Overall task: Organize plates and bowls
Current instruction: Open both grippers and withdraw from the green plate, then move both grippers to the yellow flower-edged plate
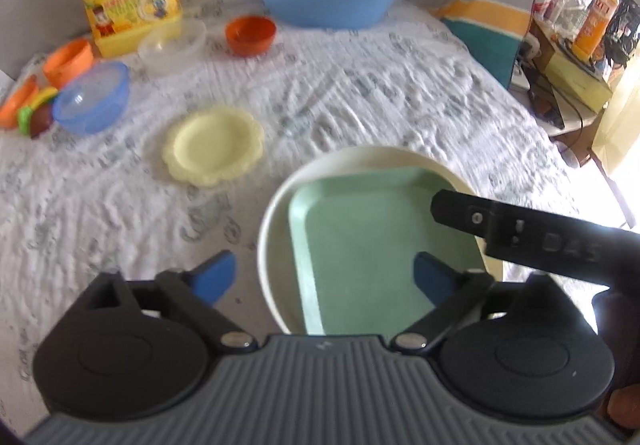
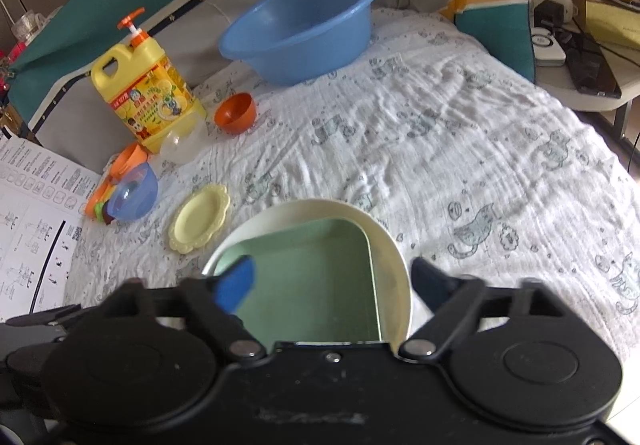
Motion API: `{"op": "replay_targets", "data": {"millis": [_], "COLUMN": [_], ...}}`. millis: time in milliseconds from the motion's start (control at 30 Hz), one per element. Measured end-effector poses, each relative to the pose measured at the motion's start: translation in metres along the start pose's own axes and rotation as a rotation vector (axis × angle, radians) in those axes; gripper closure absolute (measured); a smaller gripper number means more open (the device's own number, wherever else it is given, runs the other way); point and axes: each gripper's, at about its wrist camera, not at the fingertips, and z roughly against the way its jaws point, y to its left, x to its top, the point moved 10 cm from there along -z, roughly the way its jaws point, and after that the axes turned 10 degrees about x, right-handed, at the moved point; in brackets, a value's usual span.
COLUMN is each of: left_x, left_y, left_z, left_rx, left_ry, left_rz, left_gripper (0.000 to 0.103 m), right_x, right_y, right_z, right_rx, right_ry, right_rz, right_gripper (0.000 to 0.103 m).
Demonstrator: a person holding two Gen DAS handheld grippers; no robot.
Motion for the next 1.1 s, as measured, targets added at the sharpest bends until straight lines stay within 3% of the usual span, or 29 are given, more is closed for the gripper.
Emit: {"op": "replay_targets", "data": {"millis": [100, 700, 1100], "left_x": [0.004, 0.002, -0.004], "left_y": [0.009, 0.094, 0.134], "left_z": [0.005, -0.010, -0.028], "left_rx": [0.004, 0.073, 0.072], "left_ry": [-0.017, 0.005, -0.002], "left_rz": [0.019, 0.209, 0.293], "left_gripper": [0.000, 0.000, 0.000], "right_x": [0.005, 0.009, 0.018], "right_y": [0.000, 0.024, 0.058], "right_z": [0.004, -0.013, -0.044], "right_rx": [-0.007, -0.011, 0.007], "right_ry": [-0.017, 0.013, 0.059], "right_rz": [0.000, 0.058, 0.104], "right_gripper": [0.000, 0.000, 0.000]}}
